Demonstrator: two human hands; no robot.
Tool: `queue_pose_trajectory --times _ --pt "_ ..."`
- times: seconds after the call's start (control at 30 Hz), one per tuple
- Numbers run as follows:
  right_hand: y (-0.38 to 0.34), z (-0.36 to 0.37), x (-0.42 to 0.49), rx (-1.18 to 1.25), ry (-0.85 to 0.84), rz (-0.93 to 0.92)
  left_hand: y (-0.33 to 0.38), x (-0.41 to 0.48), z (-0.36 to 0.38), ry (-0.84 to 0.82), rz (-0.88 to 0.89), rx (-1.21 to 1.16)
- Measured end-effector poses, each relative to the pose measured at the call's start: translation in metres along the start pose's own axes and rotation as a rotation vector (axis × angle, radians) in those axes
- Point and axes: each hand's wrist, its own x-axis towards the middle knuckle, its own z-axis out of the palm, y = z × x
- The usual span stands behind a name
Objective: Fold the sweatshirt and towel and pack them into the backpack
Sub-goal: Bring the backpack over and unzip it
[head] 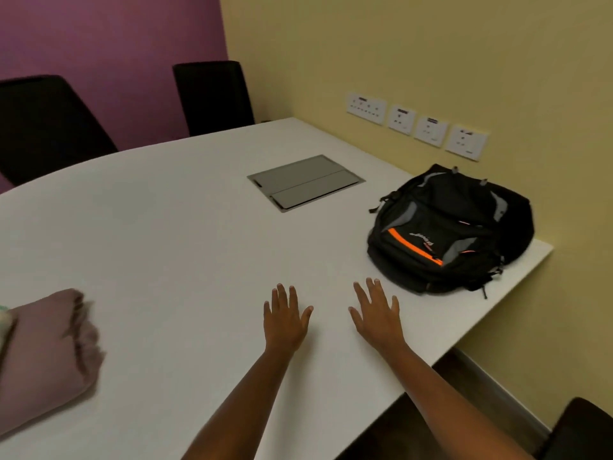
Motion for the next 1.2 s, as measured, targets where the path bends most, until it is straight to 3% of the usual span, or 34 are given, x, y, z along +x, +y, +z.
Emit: queue_pose_trajectory --times 0.23,0.53,0.63,0.83,1.07,1.2 --pt "0.06 -0.012 0.056 -0.074 0.104 0.167 0.063 0.076 0.002 -0.02 0.113 0.051" --pt "0.113 -0.023 0.106 -0.106 0.198 0.225 0.134 0.154 -0.003 -0.053 0.357 0.034" --pt "0.127 -0.012 0.111 -0.045 0.135 0.244 0.154 0.163 -0.003 -0.064 0.493 0.027" --pt "0.15 0.001 0.118 -0.103 0.101 0.138 0.19 0.176 0.008 -0.095 0.572 0.093" --pt "0.178 -0.009 0.114 -0.078 0.022 -0.147 0.228 0.194 0.017 -0.177 0.537 0.118" --pt "0.202 -0.037 0.122 0.135 -0.239 -0.21 0.253 0.205 0.009 -0.13 0.533 0.137"
